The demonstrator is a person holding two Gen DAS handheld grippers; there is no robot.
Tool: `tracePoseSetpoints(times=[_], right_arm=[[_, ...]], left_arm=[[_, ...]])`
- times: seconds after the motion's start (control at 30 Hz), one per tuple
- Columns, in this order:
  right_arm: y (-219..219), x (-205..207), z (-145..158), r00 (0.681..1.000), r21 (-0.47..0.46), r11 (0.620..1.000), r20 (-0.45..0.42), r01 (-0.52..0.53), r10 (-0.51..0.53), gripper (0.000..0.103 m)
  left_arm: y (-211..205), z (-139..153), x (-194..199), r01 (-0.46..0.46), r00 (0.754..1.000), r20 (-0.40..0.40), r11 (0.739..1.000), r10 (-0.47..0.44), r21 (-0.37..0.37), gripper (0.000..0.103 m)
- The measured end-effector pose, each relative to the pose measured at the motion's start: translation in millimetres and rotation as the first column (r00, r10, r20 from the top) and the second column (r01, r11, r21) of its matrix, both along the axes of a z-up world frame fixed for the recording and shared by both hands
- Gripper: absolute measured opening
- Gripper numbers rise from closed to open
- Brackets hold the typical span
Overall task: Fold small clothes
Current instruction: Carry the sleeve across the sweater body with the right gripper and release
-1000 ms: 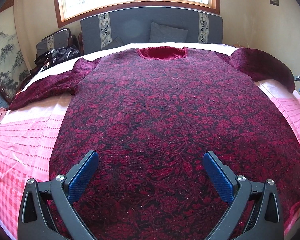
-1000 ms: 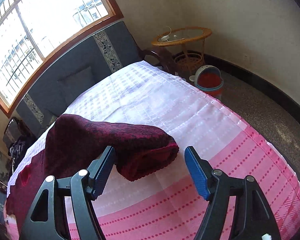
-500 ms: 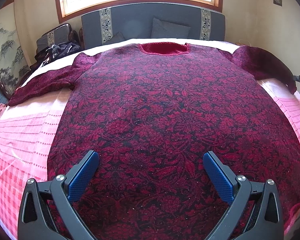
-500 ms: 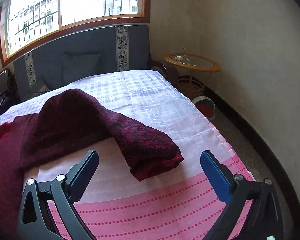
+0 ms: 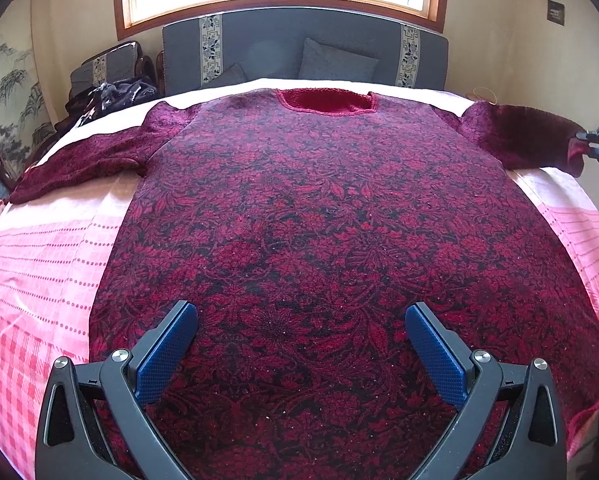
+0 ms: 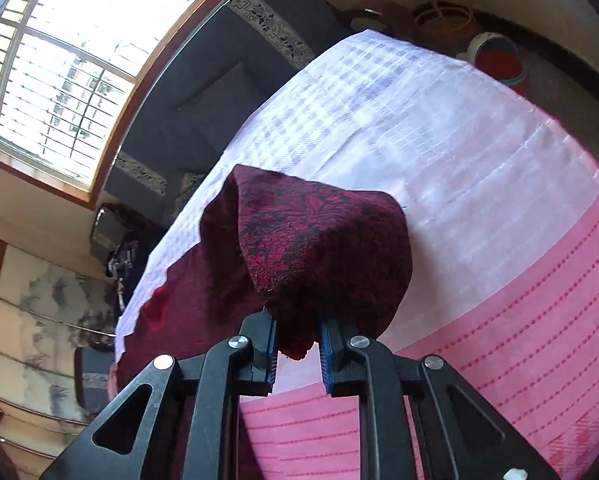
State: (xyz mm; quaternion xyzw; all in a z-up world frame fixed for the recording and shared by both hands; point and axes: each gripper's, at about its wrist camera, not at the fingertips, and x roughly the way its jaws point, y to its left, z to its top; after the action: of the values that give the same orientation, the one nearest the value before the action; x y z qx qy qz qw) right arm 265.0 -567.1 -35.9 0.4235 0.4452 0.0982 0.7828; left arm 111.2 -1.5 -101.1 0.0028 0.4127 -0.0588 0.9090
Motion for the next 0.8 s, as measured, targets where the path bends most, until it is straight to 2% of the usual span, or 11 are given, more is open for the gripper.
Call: tracePoseSetpoints(times=[0.17, 0.27, 0.33, 0.43, 0.6, 0.8], right_arm=[[94, 16, 48, 0.986, 0.11, 0.983, 0.091, -0.147, 0.137, 0.017], [153, 38, 55, 0.974, 0.191, 0.958, 0.121, -0.214, 0.194, 0.017], [194, 54, 54, 0.965, 0.212, 0.944, 0.128, -0.251, 0.228, 0.017], [254, 74, 39, 0.959, 0.281, 0.916, 0.1, -0.285, 0.267, 0.017], [346, 100, 1, 0.937, 0.326, 0.883, 0.029, -0.337, 0.347, 0.017], [409, 119, -43, 0.925, 0.394, 0.859, -0.054, -0.326, 0.376, 0.017]], left_arm=[[11, 17, -13, -0.007, 0.999, 0.053, 0.998, 0.011, -0.067, 0.103], [23, 31, -22, -0.008, 0.996, 0.085, 0.996, 0.016, -0.092, 0.103], [34, 41, -29, -0.017, 0.993, 0.116, 0.996, 0.028, -0.092, 0.103], [55, 51, -37, -0.036, 0.988, 0.145, 0.995, 0.05, -0.098, 0.103], [89, 55, -44, -0.08, 0.982, 0.159, 0.99, 0.098, -0.12, 0.103], [117, 43, -46, -0.122, 0.983, 0.121, 0.981, 0.141, -0.151, 0.103]])
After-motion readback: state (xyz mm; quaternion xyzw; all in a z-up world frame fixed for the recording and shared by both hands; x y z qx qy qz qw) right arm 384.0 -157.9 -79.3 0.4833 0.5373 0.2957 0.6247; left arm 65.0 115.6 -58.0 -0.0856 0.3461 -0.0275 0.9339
